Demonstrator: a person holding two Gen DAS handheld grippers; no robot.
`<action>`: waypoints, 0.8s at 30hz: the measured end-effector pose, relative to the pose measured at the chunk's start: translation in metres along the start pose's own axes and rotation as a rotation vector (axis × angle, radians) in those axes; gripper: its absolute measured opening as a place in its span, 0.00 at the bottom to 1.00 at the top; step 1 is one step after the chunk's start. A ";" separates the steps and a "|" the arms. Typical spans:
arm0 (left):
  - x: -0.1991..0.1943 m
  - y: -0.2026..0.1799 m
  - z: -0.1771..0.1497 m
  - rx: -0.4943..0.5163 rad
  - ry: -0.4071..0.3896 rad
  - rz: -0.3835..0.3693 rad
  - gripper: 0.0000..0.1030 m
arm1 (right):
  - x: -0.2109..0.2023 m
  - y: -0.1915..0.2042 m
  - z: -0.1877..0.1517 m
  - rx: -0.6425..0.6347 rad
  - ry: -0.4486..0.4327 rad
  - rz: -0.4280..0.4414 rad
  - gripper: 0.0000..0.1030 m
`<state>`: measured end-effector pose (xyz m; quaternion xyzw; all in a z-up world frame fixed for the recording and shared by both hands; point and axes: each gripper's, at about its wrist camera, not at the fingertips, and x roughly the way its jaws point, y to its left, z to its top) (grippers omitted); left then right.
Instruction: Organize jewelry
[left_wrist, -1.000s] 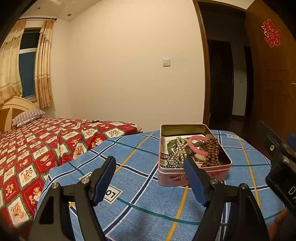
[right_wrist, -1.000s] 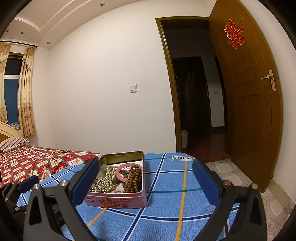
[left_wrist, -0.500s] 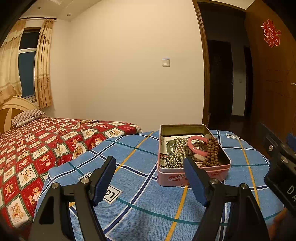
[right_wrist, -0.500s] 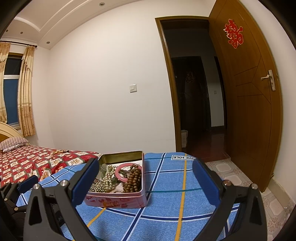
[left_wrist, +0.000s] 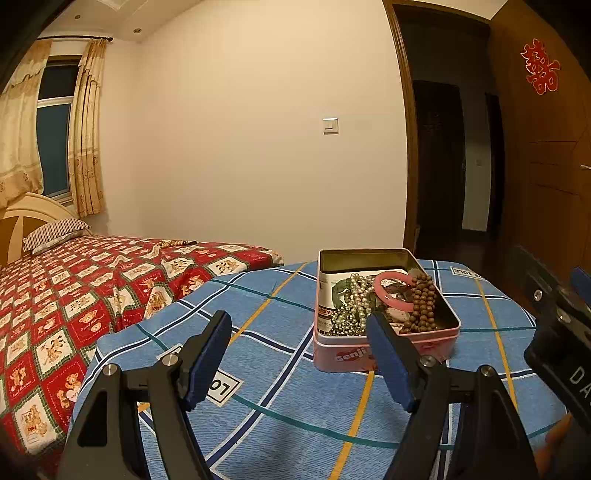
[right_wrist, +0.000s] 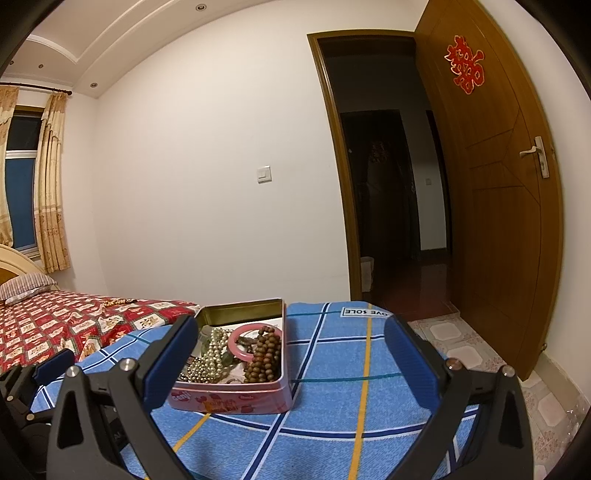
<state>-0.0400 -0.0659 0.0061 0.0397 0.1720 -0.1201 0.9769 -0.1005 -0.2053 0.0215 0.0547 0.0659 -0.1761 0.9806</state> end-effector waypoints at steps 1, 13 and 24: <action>0.000 0.000 0.000 0.000 0.000 0.000 0.73 | 0.000 0.000 0.000 0.000 0.000 0.000 1.00; 0.002 0.001 0.000 -0.010 0.009 -0.016 0.73 | 0.003 -0.002 0.000 0.008 0.006 -0.015 1.00; 0.000 0.001 -0.001 -0.001 0.004 -0.015 0.73 | 0.003 -0.003 0.000 0.009 0.007 -0.017 1.00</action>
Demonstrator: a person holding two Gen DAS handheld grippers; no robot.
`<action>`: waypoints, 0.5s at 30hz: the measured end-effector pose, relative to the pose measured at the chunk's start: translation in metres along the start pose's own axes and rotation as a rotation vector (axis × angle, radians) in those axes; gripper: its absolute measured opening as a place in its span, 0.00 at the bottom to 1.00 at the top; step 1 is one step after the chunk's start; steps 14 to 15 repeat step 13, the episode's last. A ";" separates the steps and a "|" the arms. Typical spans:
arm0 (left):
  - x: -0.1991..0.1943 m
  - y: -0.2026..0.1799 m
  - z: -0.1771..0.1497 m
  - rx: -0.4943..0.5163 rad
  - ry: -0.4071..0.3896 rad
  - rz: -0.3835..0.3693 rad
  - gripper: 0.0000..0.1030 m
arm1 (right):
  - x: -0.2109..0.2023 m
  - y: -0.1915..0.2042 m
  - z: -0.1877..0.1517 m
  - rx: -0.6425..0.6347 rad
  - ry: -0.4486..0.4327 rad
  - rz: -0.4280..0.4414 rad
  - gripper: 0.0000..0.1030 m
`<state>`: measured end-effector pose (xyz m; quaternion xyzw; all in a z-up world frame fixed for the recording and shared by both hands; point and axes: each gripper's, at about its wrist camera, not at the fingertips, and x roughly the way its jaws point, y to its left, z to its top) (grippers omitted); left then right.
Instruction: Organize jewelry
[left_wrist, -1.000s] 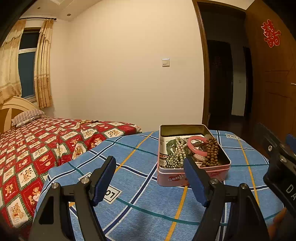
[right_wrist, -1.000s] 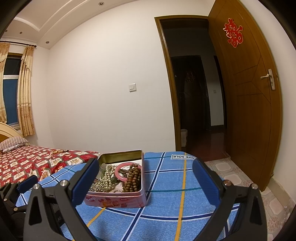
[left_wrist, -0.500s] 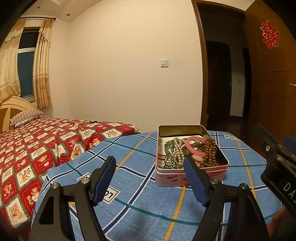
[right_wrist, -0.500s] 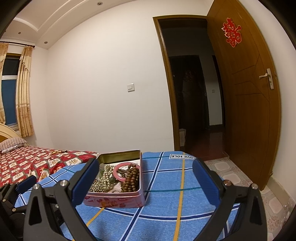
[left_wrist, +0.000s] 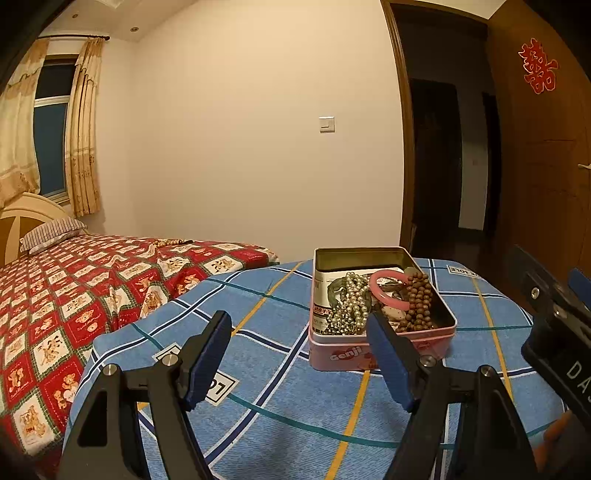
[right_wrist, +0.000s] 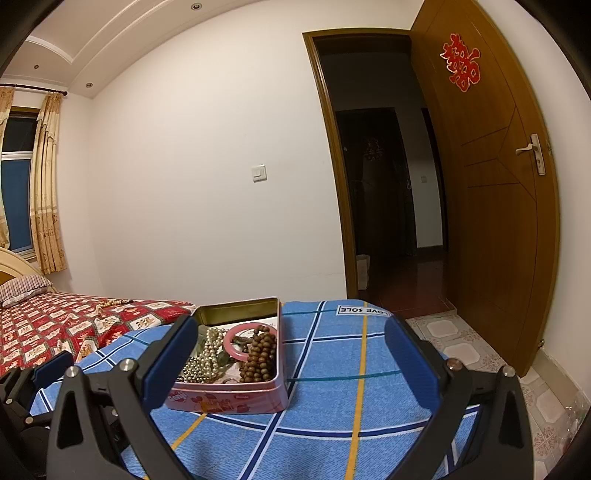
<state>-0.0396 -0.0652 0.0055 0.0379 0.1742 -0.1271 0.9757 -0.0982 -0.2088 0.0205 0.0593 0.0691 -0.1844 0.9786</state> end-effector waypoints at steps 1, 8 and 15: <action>0.000 0.000 0.000 -0.001 0.001 0.002 0.73 | 0.000 0.000 0.000 0.000 0.001 0.000 1.00; 0.001 0.001 -0.001 -0.014 -0.002 -0.008 0.73 | 0.000 0.000 0.000 0.000 0.002 0.000 1.00; 0.004 0.004 -0.001 -0.031 0.010 -0.005 0.73 | 0.004 -0.006 0.001 0.029 0.033 -0.034 1.00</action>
